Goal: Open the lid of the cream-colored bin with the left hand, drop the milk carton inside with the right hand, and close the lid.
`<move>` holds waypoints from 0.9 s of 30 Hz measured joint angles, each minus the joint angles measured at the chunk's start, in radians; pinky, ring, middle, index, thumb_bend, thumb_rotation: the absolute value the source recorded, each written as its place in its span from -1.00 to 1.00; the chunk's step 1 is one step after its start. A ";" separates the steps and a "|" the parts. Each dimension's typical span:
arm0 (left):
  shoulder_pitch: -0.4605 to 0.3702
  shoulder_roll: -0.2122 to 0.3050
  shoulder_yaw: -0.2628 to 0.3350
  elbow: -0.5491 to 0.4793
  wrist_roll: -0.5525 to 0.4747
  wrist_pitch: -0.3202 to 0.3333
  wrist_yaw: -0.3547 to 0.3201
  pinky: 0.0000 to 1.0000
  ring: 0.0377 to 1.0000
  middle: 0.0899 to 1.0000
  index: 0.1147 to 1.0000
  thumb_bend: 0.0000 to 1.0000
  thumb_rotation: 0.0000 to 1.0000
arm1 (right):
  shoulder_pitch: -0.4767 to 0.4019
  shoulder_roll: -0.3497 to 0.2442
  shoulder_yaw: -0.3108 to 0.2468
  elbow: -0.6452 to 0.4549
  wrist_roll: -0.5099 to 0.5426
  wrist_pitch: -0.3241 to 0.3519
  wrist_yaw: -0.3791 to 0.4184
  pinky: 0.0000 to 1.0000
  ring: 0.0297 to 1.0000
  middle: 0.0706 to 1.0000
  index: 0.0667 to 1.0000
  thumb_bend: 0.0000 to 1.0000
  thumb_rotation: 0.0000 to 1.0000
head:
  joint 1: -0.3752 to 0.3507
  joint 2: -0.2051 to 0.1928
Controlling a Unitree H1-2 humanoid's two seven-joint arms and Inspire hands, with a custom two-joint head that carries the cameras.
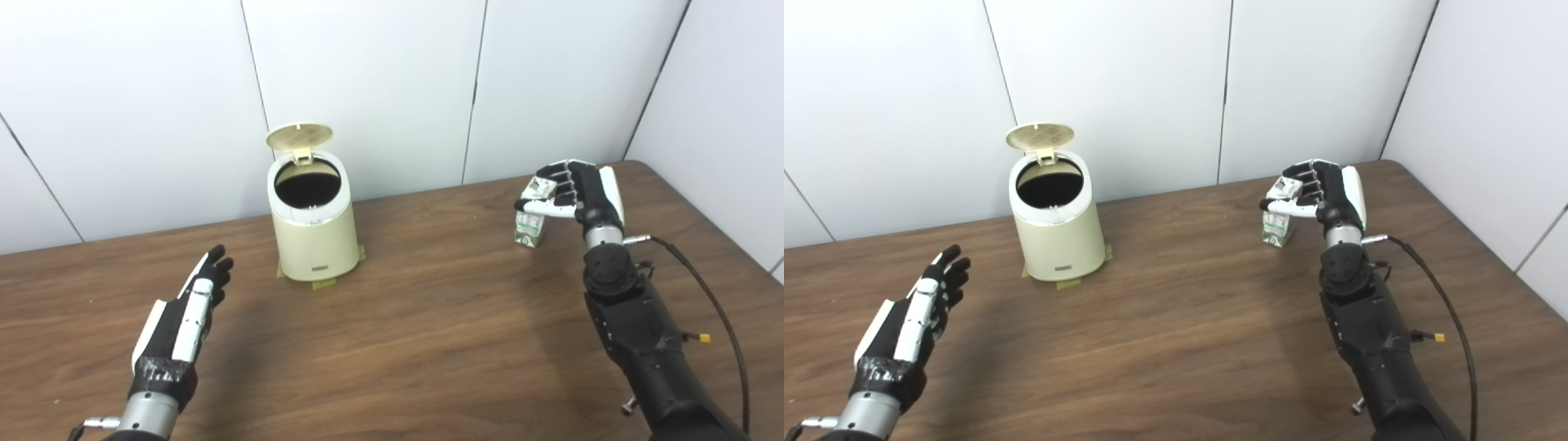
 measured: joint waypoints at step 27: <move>0.001 0.008 -0.013 0.000 0.004 0.002 -0.028 0.98 0.96 0.94 0.98 -0.10 1.00 | 0.043 0.055 0.018 -0.195 -0.022 0.013 0.013 -0.24 -0.21 -0.07 -0.11 0.04 -1.00 | 0.028 -0.015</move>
